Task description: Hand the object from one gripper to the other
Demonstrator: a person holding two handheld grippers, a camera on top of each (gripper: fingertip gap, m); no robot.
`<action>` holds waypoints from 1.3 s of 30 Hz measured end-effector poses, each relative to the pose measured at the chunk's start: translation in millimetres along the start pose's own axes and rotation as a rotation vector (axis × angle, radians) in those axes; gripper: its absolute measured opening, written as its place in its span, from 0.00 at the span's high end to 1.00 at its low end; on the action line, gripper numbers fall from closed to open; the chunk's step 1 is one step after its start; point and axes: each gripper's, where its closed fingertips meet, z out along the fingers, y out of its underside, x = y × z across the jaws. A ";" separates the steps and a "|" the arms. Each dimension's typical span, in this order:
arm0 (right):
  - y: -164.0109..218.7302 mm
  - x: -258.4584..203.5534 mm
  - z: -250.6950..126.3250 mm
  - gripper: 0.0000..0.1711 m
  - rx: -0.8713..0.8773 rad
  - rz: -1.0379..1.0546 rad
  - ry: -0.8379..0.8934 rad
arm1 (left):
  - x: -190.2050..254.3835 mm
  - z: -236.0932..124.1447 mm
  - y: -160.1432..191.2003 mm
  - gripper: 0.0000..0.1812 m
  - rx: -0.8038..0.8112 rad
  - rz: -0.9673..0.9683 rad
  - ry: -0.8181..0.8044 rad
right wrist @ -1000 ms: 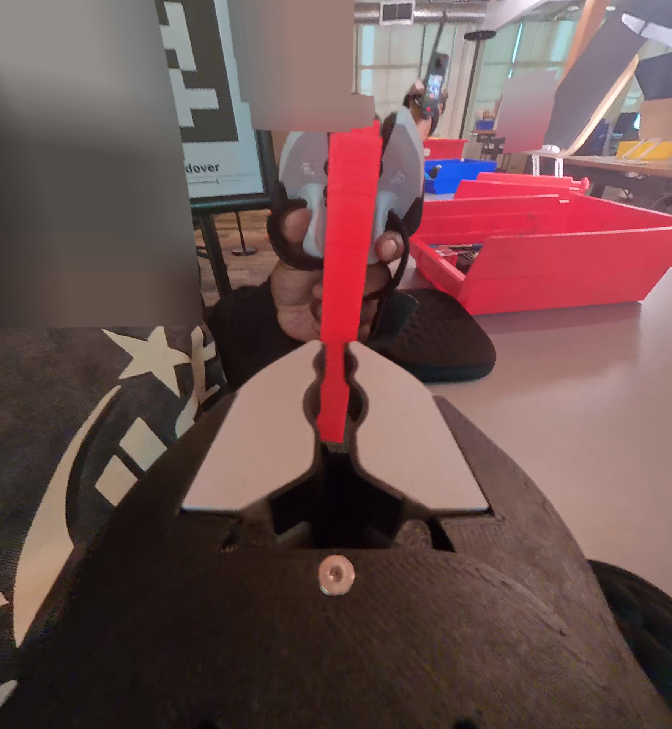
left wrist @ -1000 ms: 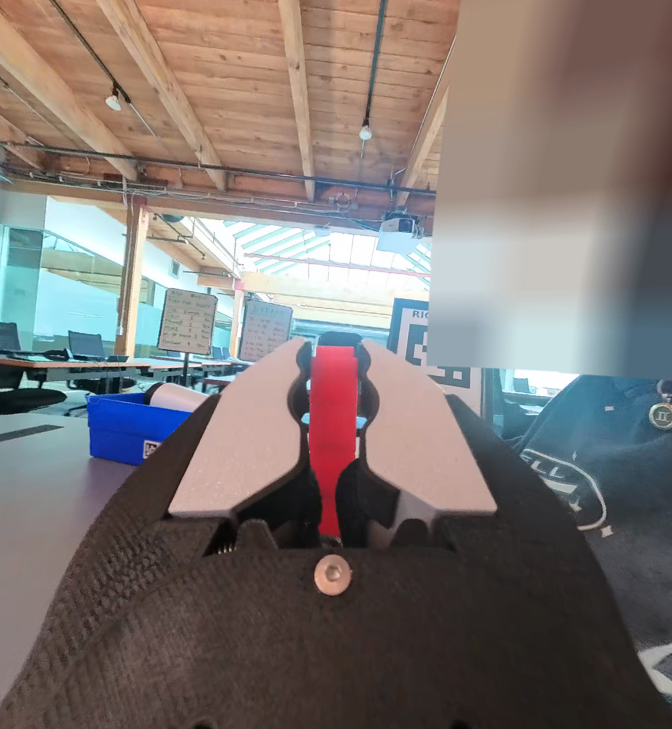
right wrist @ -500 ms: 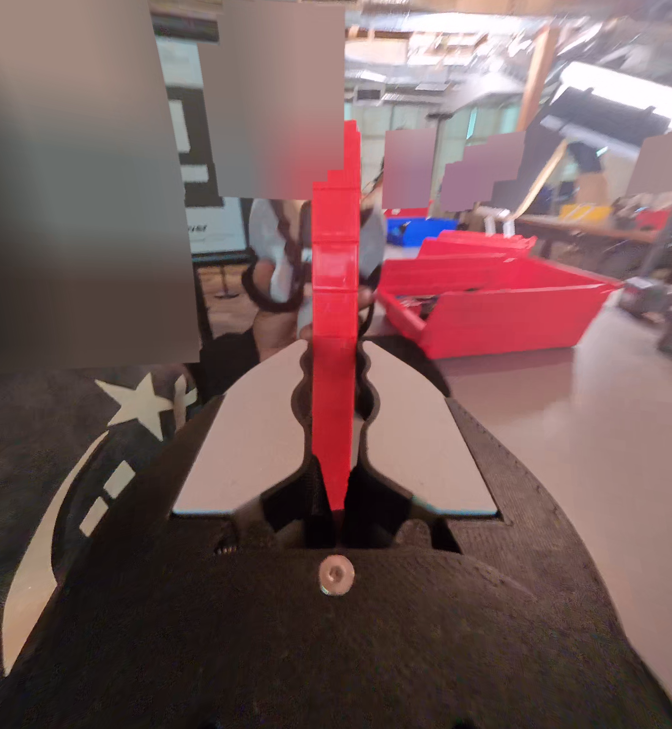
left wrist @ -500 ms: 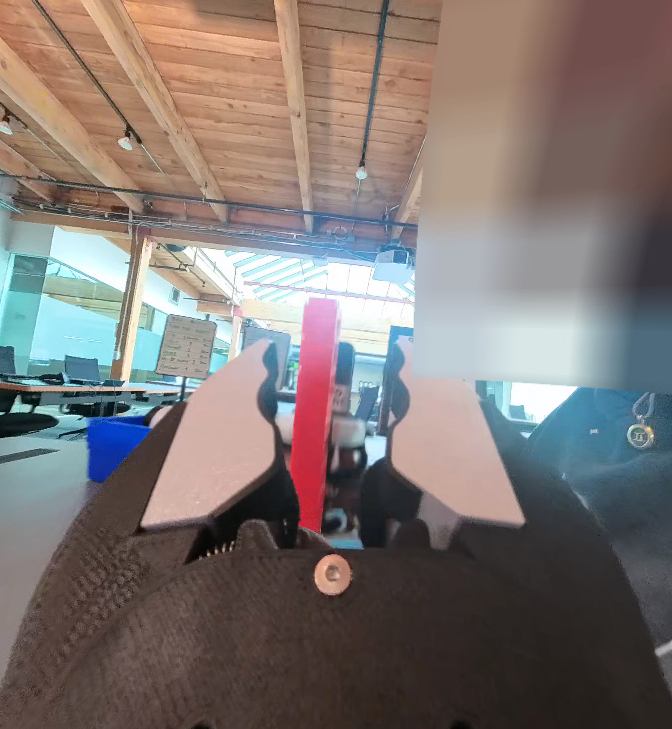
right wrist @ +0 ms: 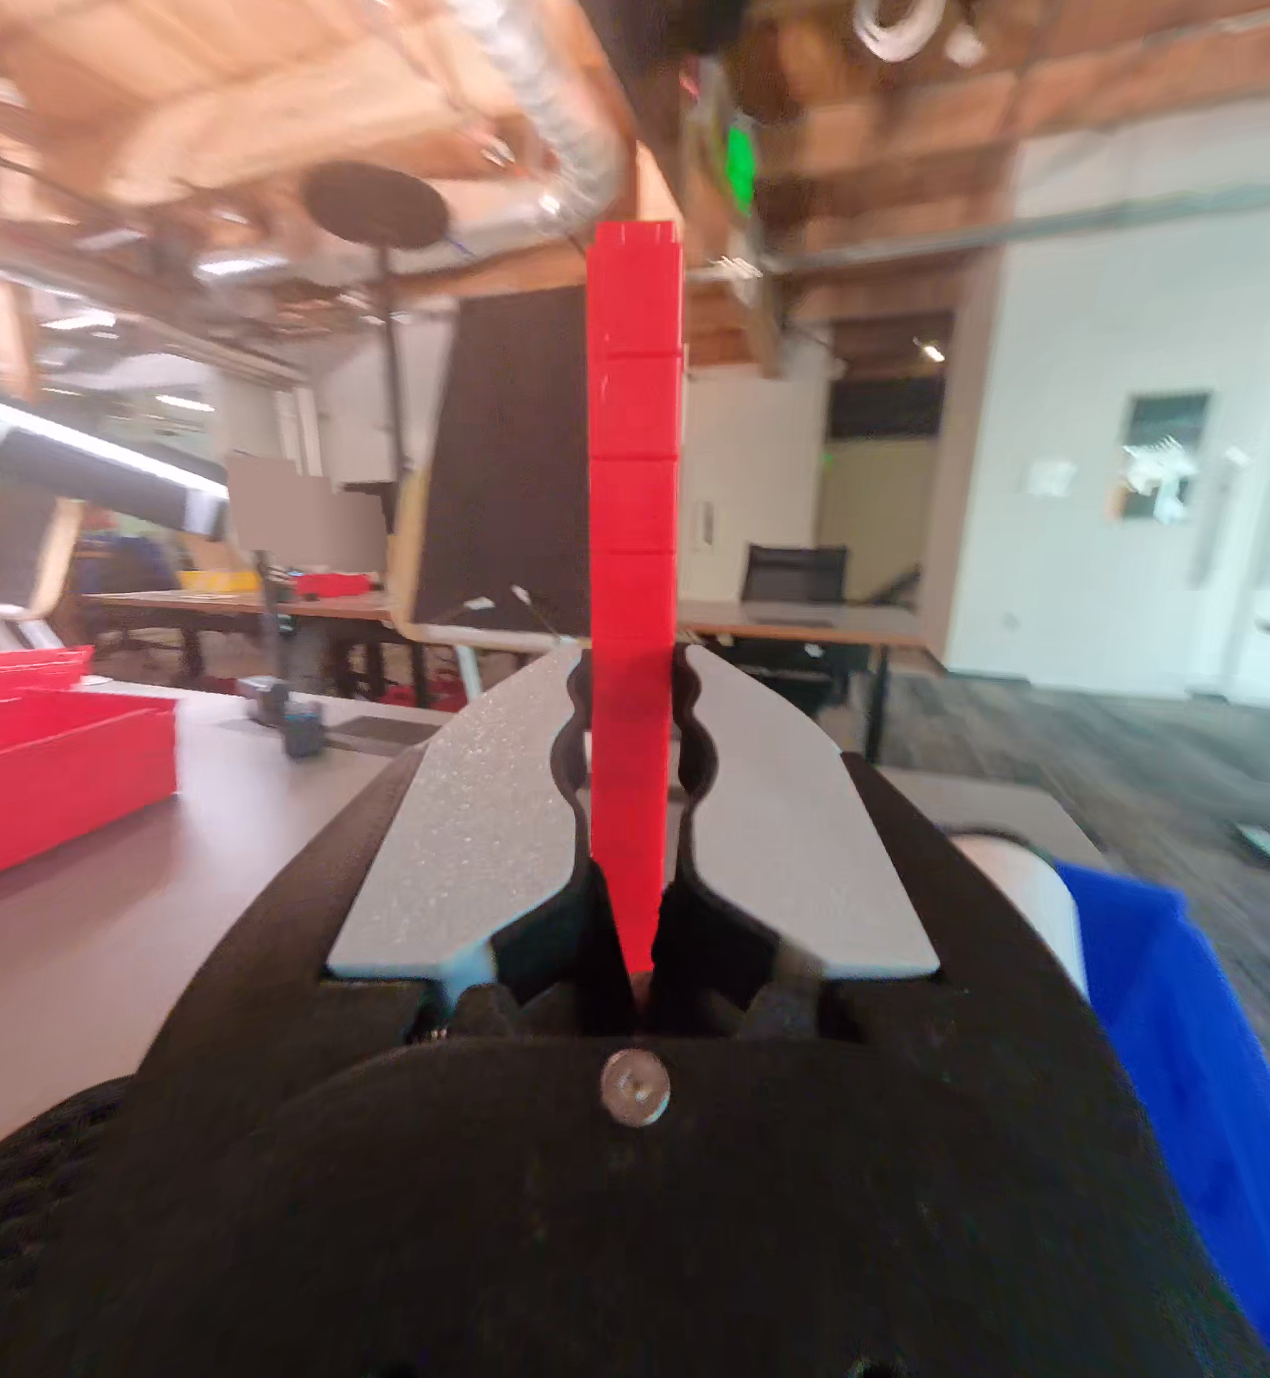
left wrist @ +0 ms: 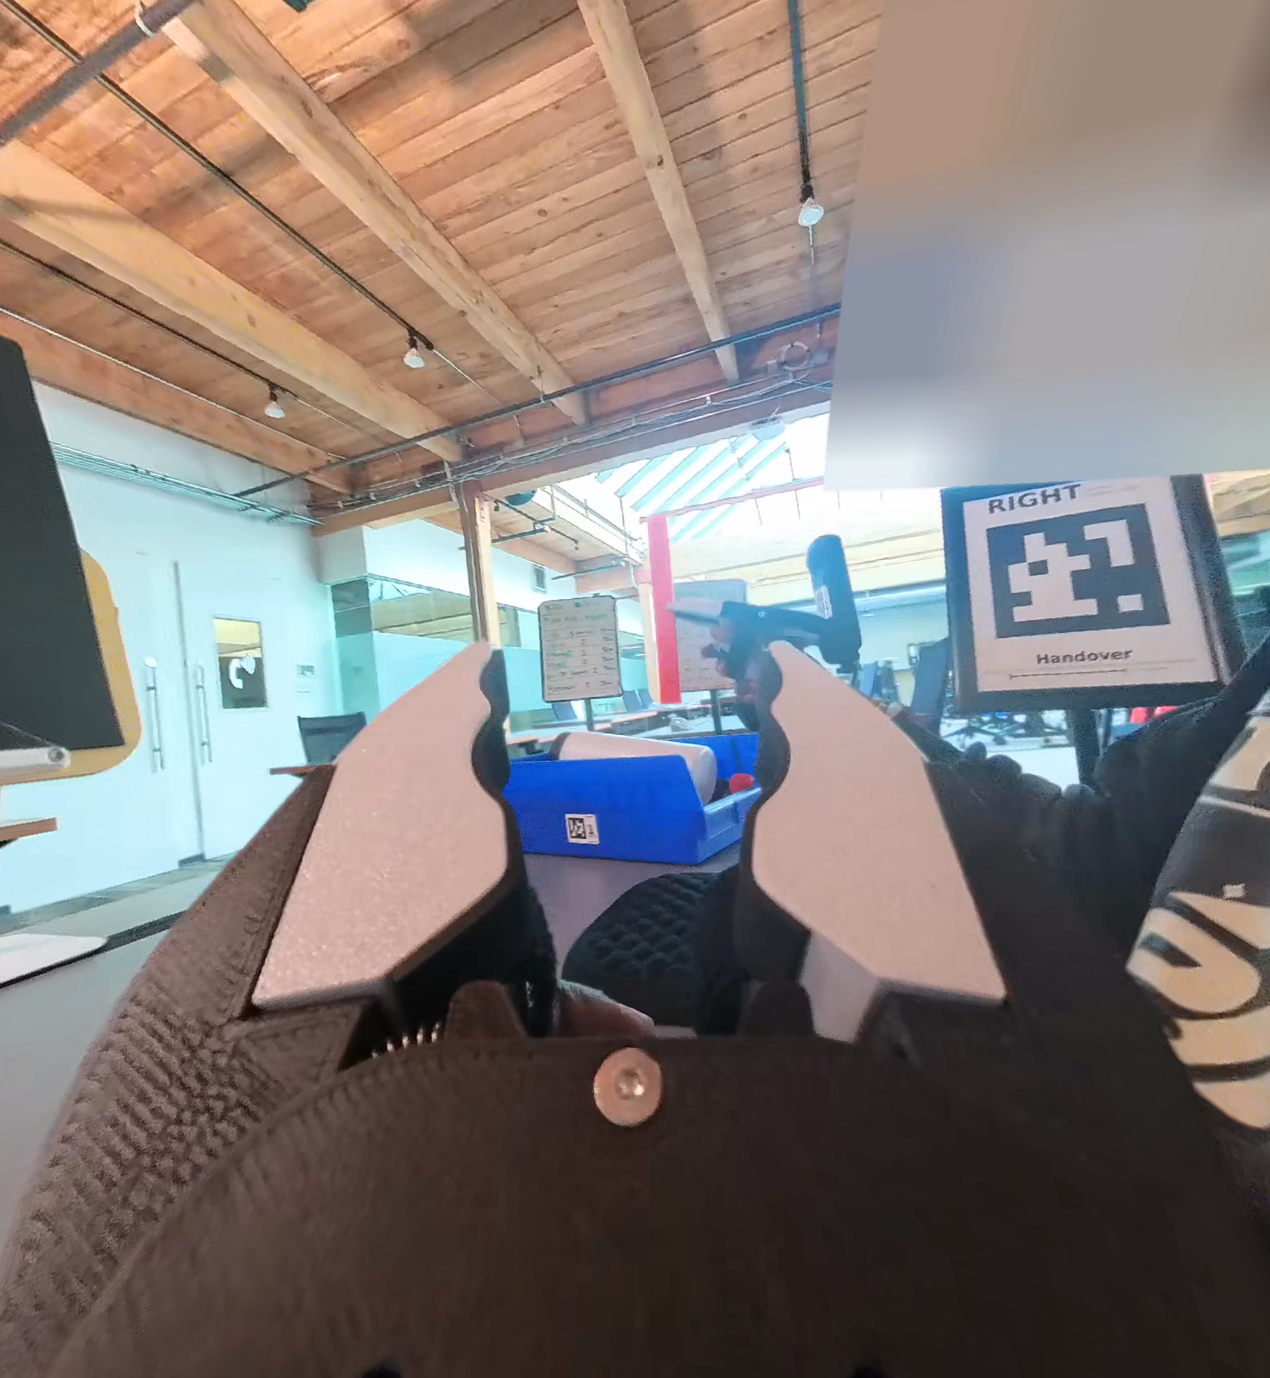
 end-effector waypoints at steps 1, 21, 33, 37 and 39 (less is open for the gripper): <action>12.1 12.9 0.5 0.88 -0.035 0.020 0.048 | -0.1 -1.4 0.0 0.65 0.015 0.002 -0.002; 159.6 47.8 9.5 0.88 -0.666 0.112 0.268 | -2.2 -5.9 -3.8 0.65 0.072 -0.037 -0.004; 187.8 50.8 -2.8 0.88 -0.872 0.131 0.307 | -4.4 -7.3 -5.6 0.65 0.084 -0.051 -0.013; 193.9 49.5 -4.7 0.88 -0.924 0.123 0.303 | -5.1 -7.2 -4.9 0.65 0.081 -0.052 -0.019; 194.6 49.2 -4.8 0.88 -0.930 0.118 0.302 | -6.0 -7.4 -4.8 0.65 0.081 -0.057 -0.024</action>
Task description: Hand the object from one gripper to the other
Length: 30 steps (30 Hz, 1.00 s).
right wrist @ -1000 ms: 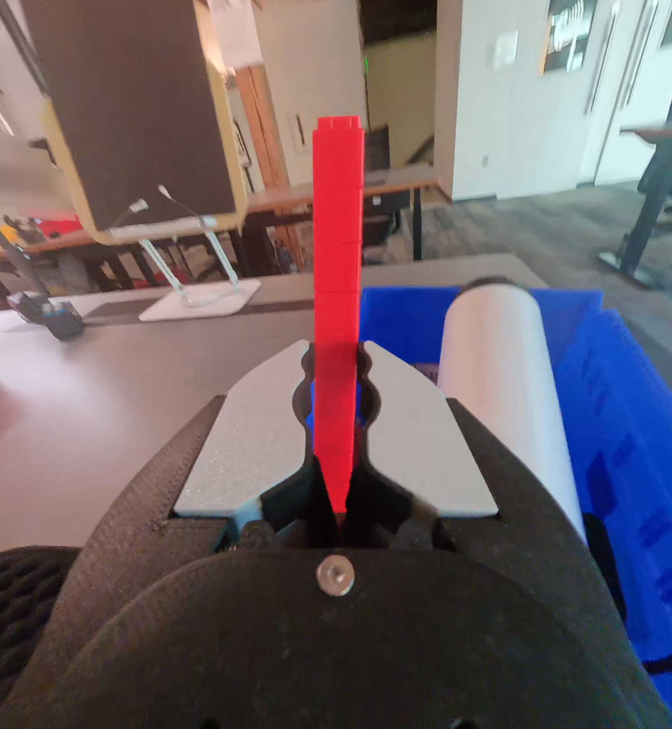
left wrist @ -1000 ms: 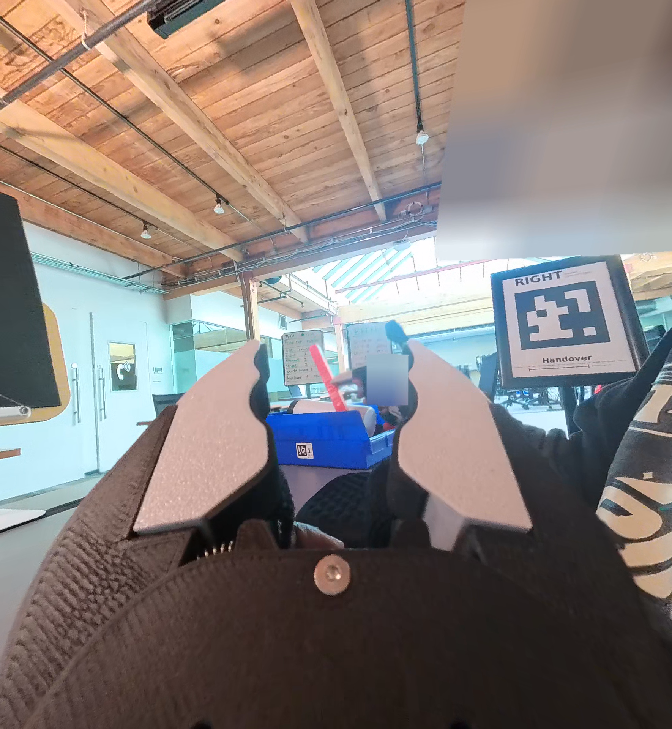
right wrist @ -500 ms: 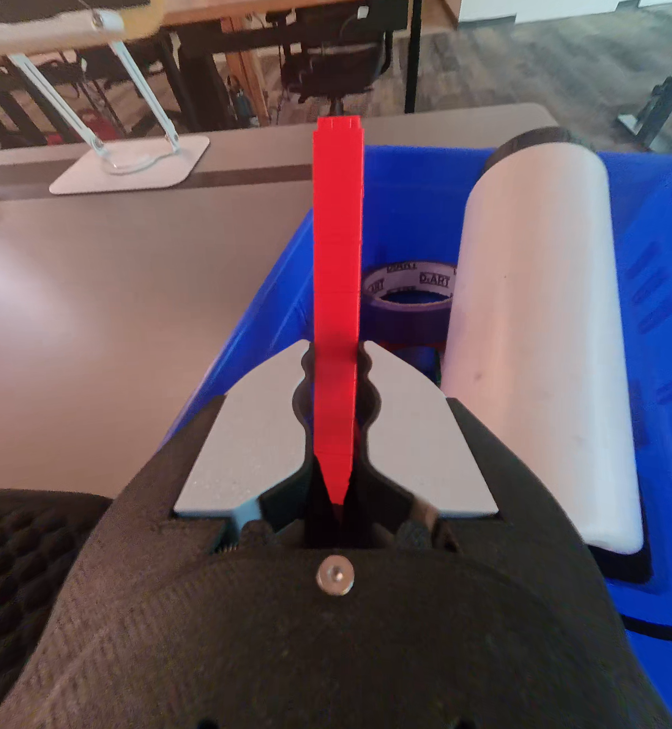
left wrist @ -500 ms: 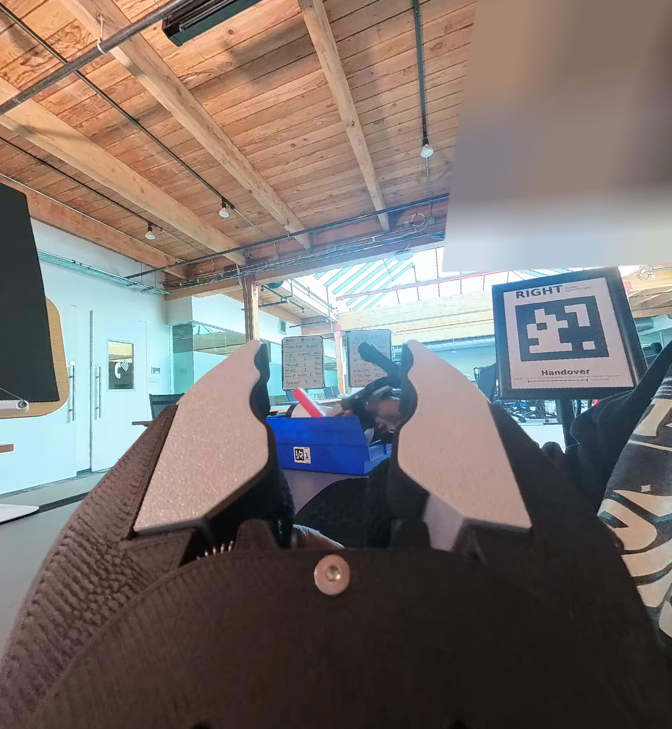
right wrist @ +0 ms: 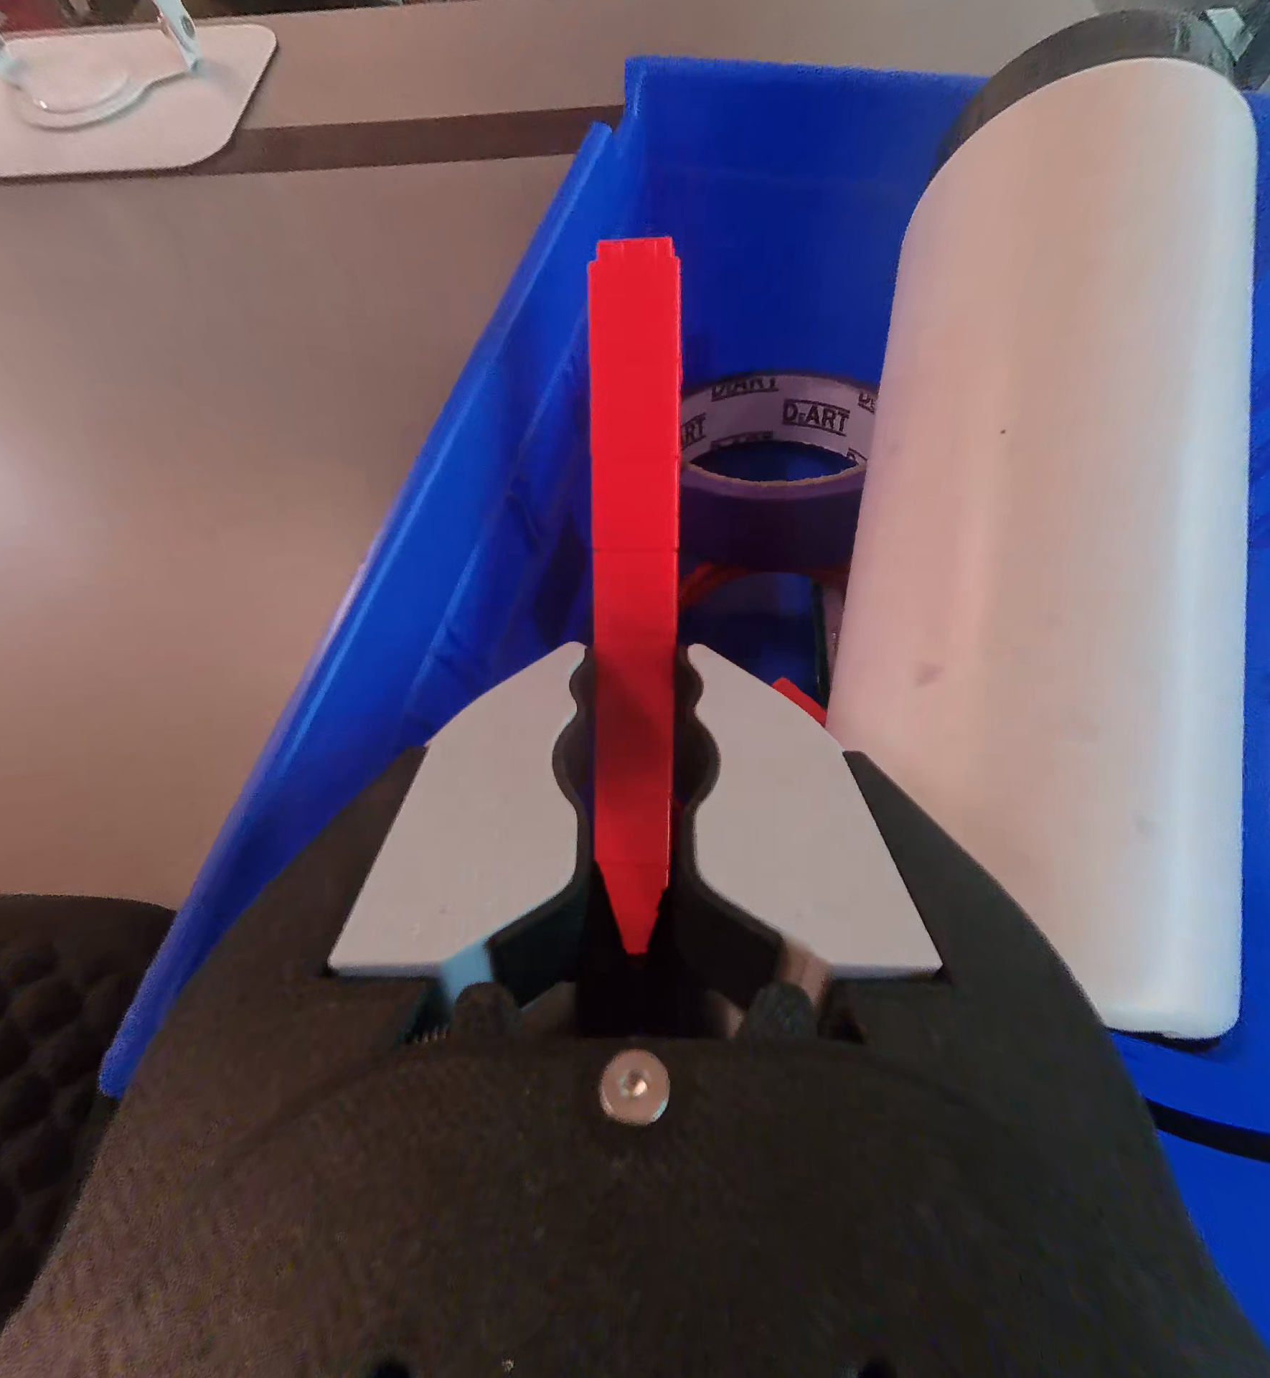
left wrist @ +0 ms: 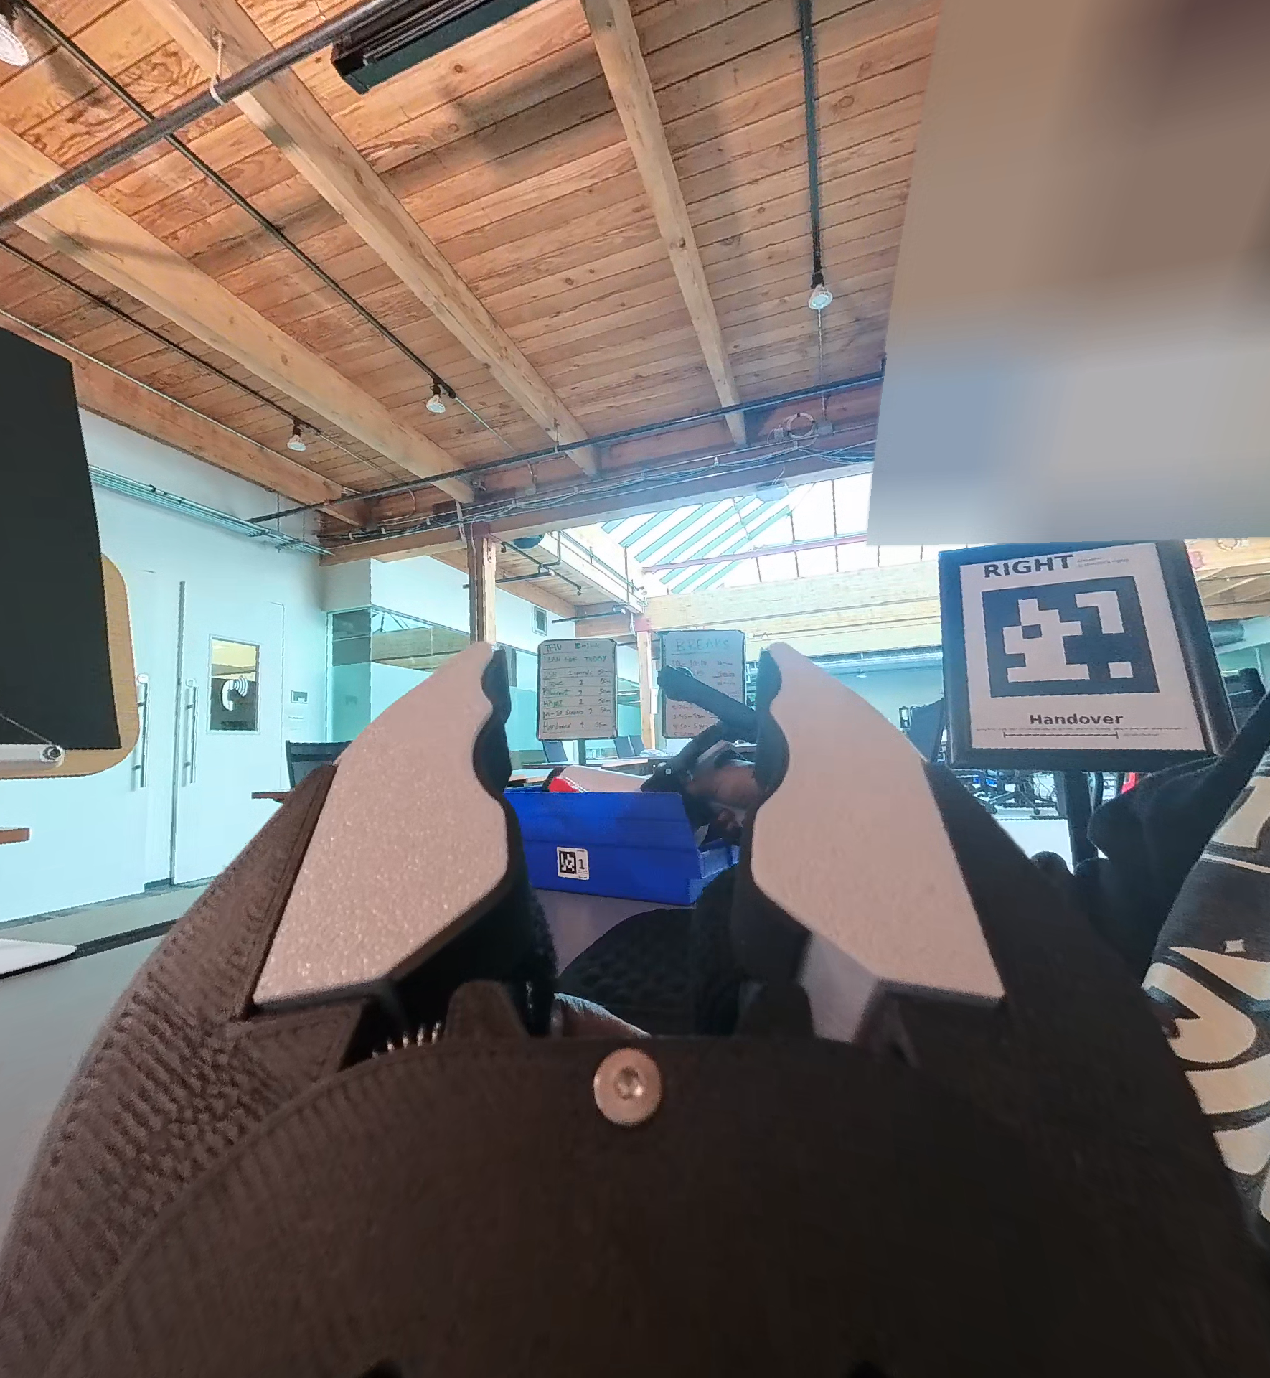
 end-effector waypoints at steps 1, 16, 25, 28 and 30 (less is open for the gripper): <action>0.0 -0.3 -0.1 0.88 0.001 0.000 -0.003 | -0.4 -0.1 -0.2 0.65 0.001 -0.003 -0.001; 12.8 -5.1 8.4 0.88 -0.127 -0.034 -0.011 | -2.1 -1.5 -1.1 0.65 0.011 -0.015 -0.008; 21.6 -8.5 13.5 0.88 -0.211 -0.080 -0.012 | -2.7 -1.6 -1.2 0.65 0.013 -0.019 -0.009; 23.9 -8.8 15.2 0.87 -0.236 -0.085 -0.011 | -3.0 -1.6 -1.4 0.65 0.014 -0.020 -0.010; 24.0 -9.3 15.1 0.86 -0.237 -0.086 -0.015 | -3.2 -1.7 -1.6 0.65 0.016 -0.022 -0.010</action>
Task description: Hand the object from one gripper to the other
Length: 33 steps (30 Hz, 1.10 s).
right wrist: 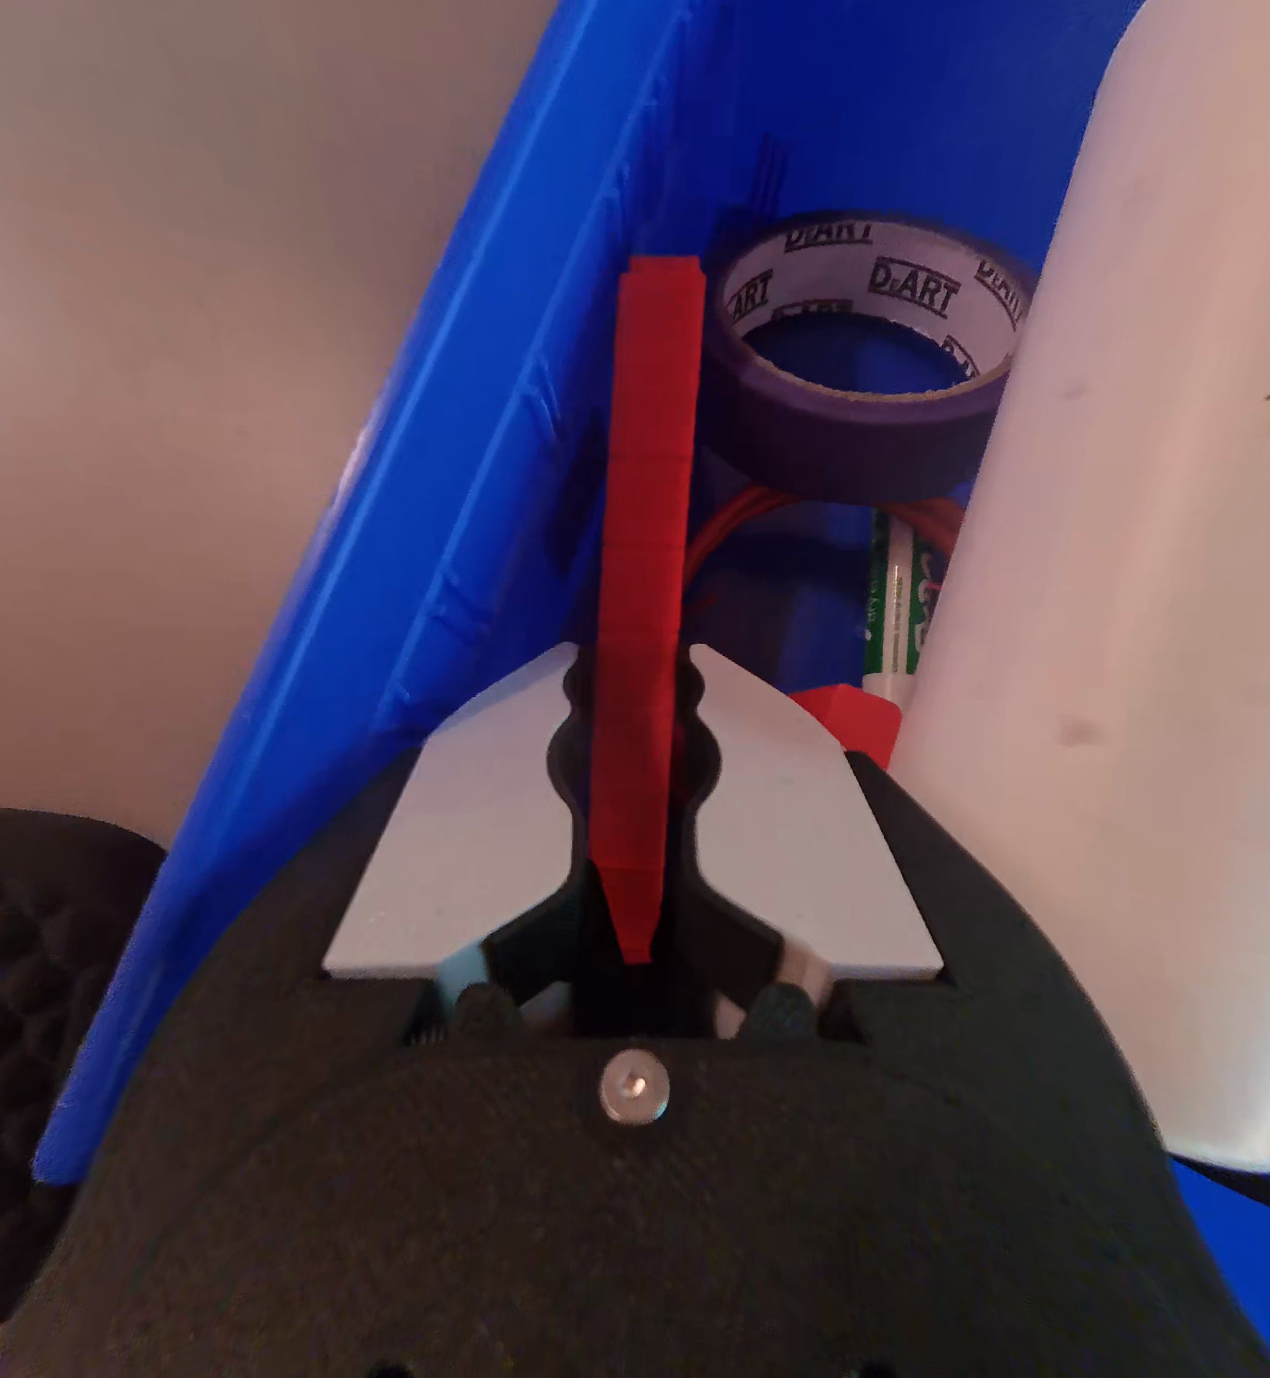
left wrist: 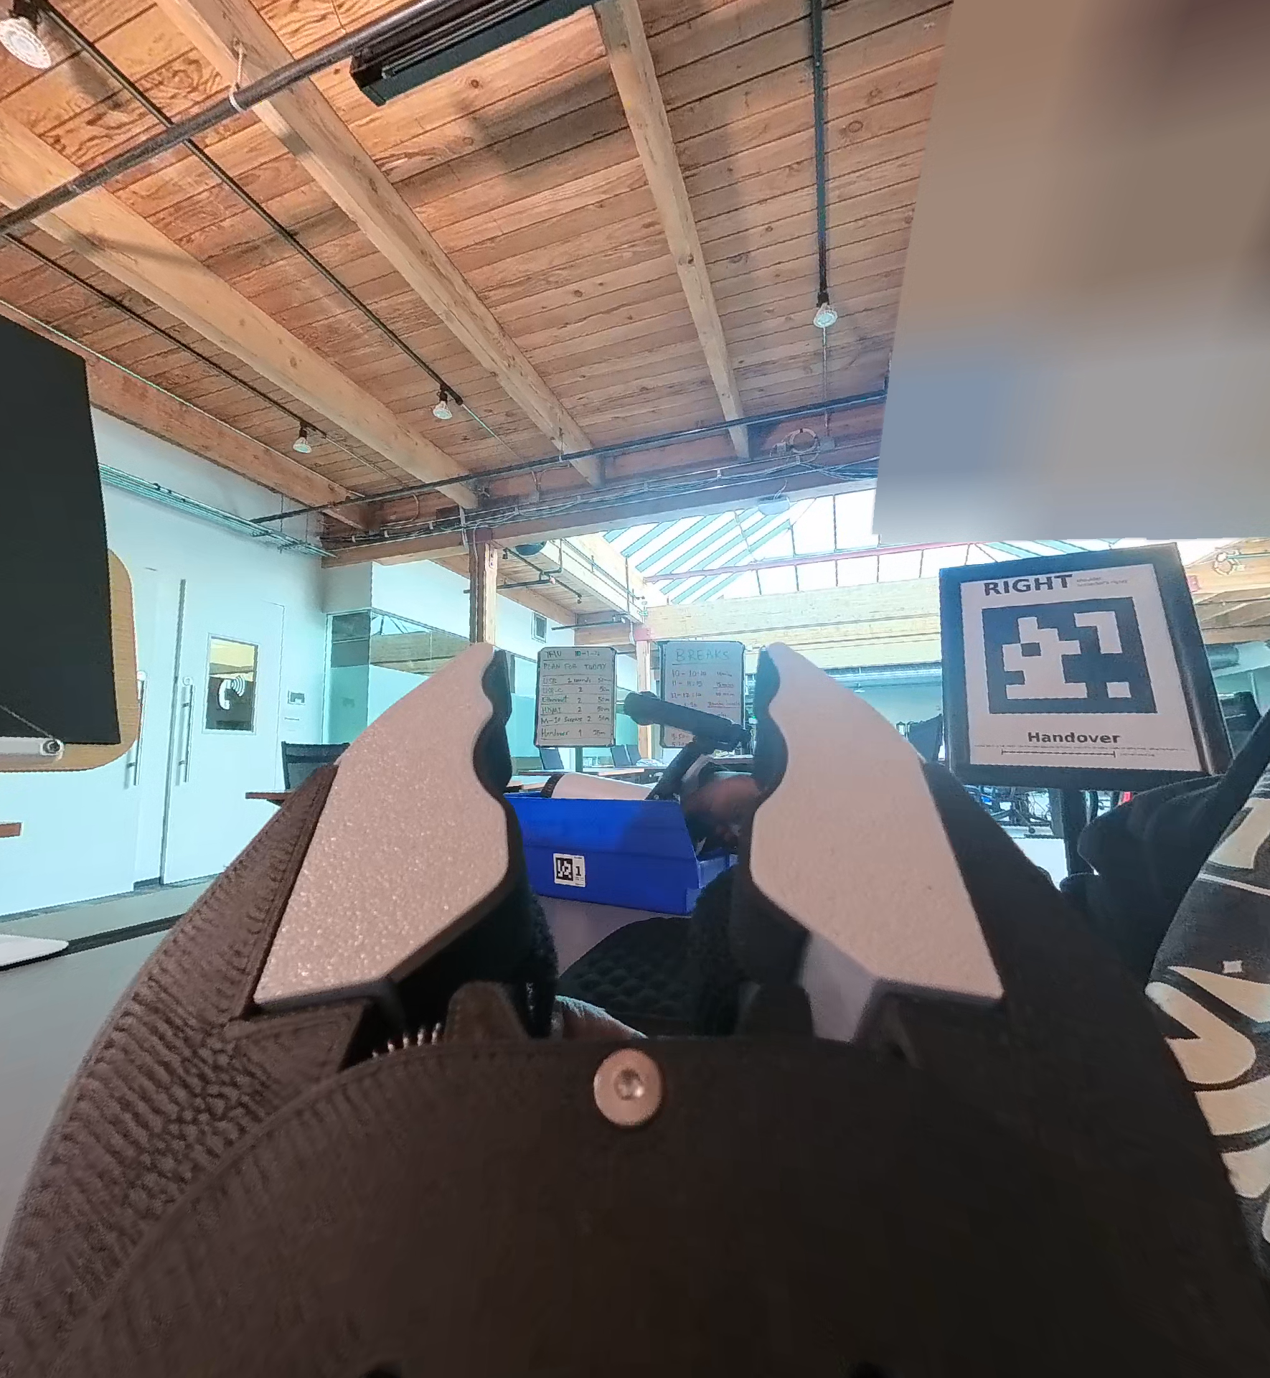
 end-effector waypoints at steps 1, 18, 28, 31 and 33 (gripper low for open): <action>-0.9 -2.0 -0.7 0.85 0.009 -0.003 -0.018 | -0.3 0.0 -0.1 0.65 0.001 -0.001 0.000; -76.8 -18.6 -307.7 0.39 1.822 -0.311 0.047 | -2.2 3.9 0.8 0.65 -0.008 0.009 -0.013; -42.6 -25.8 -366.1 0.46 2.096 -0.382 0.278 | -30.9 8.3 -30.3 0.65 -0.252 0.051 -0.252; -40.6 -26.5 -369.5 0.49 2.101 -0.377 0.264 | -64.9 -26.6 -47.5 0.65 -0.512 0.140 -0.442; -39.8 -27.1 -371.8 0.50 2.116 -0.358 0.258 | -101.2 -68.3 -57.2 0.65 -0.736 0.208 -0.650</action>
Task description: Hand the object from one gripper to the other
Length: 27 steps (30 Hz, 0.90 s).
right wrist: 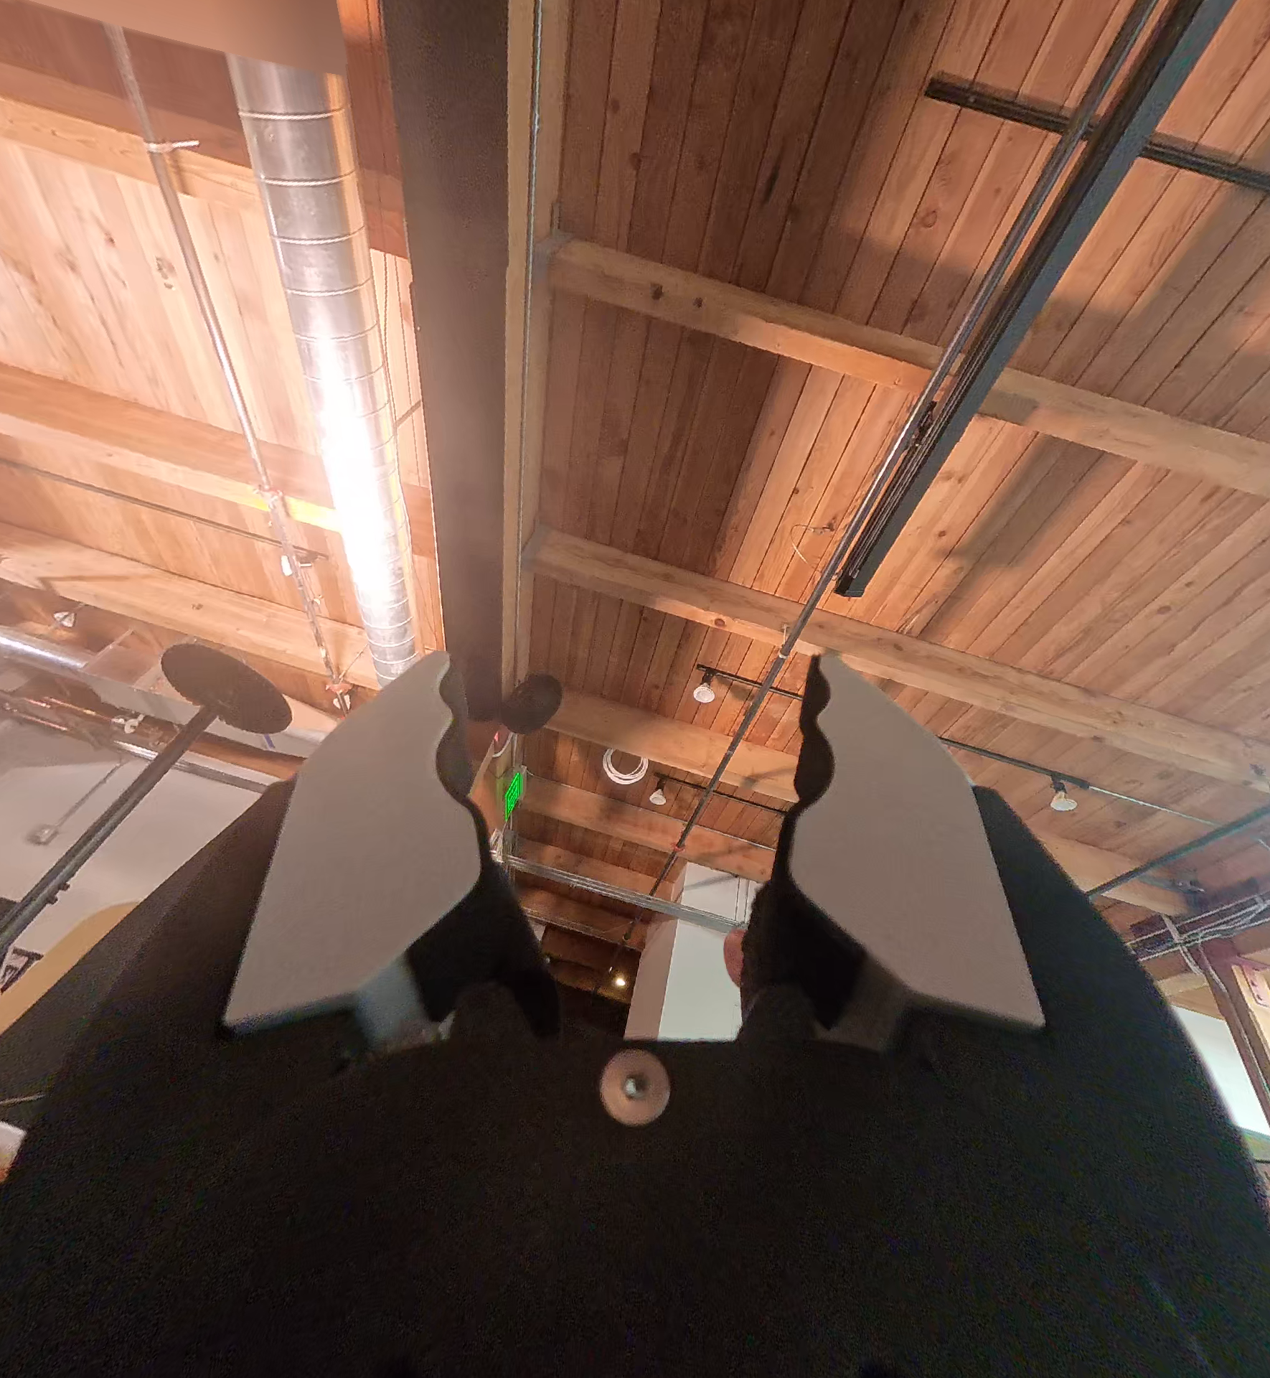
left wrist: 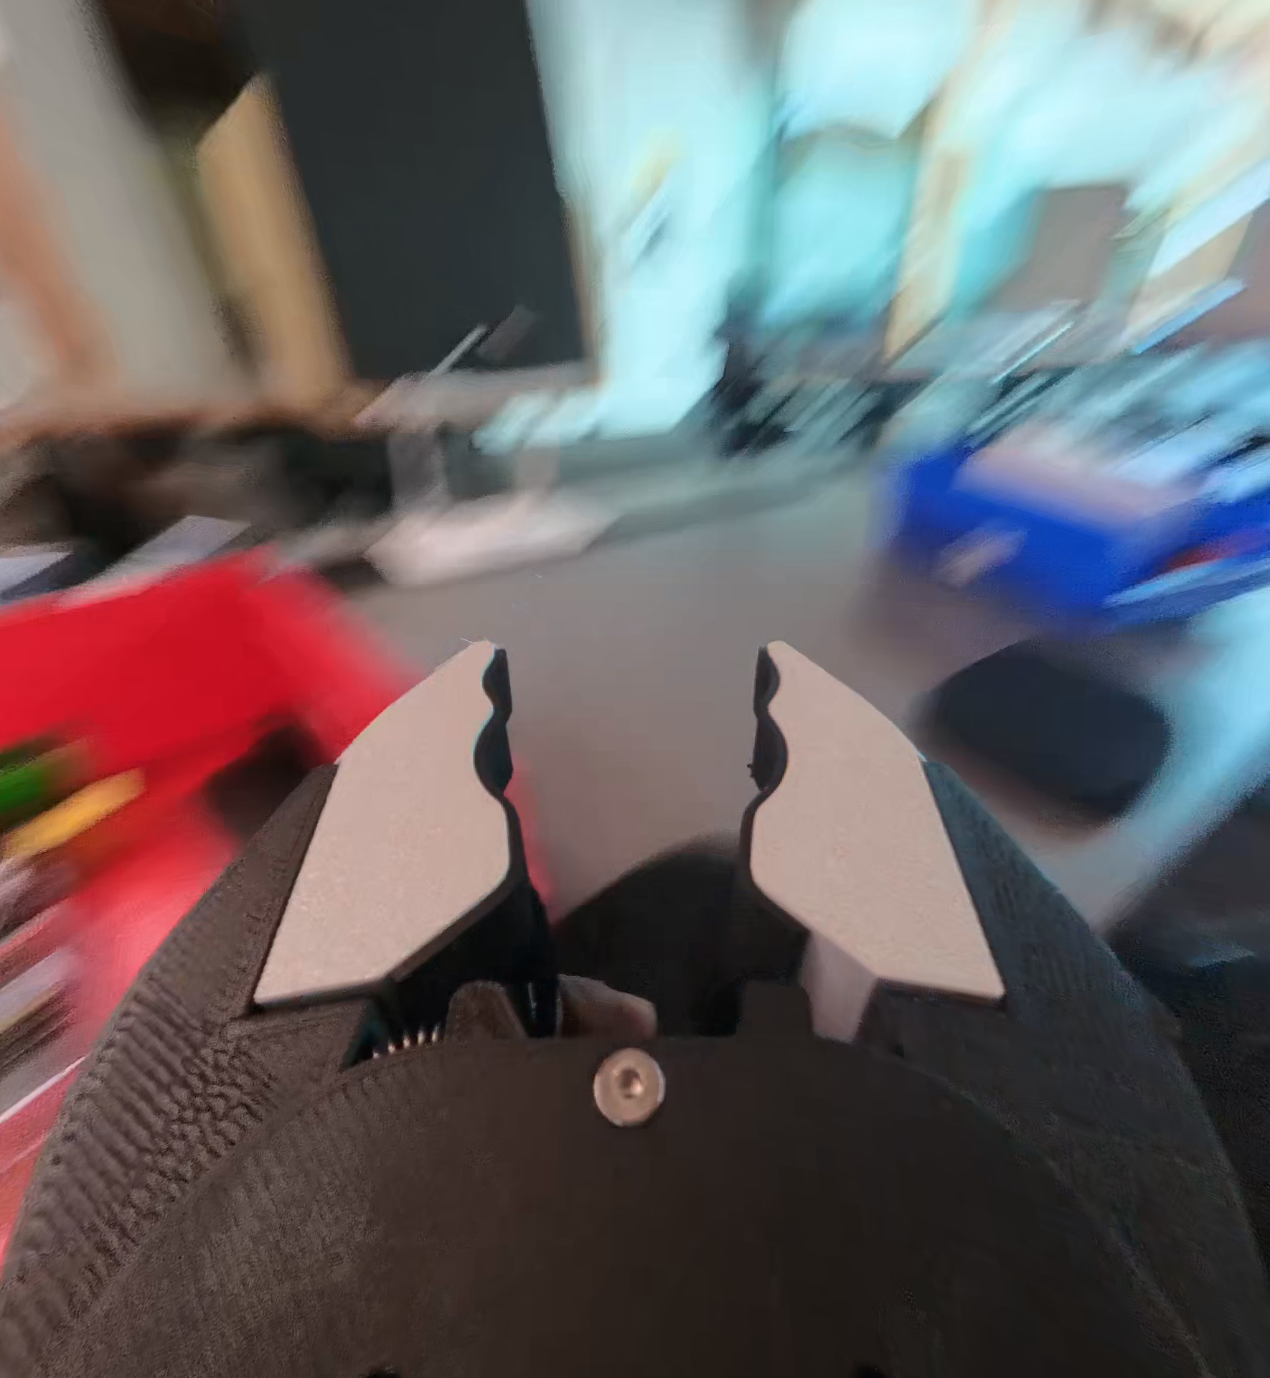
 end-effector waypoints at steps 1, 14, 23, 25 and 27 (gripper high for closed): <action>0.2 -1.1 0.4 0.50 0.000 0.002 0.003 | -25.5 -3.6 12.5 0.65 -0.123 0.021 -0.093; 12.6 -23.6 5.3 0.54 -0.062 -0.047 -0.060 | -90.4 30.6 131.6 0.76 -0.946 -0.243 0.017; 12.6 -24.5 5.3 0.56 -0.069 -0.052 -0.068 | -89.2 35.1 125.4 0.97 -0.839 -0.190 0.045; 12.4 -25.9 5.9 0.56 -0.069 -0.047 -0.071 | -90.3 33.8 110.5 0.98 -0.760 -0.151 0.027; 13.1 -28.9 6.5 0.56 -0.072 -0.042 -0.079 | -89.7 33.1 91.4 0.98 -0.662 -0.104 0.010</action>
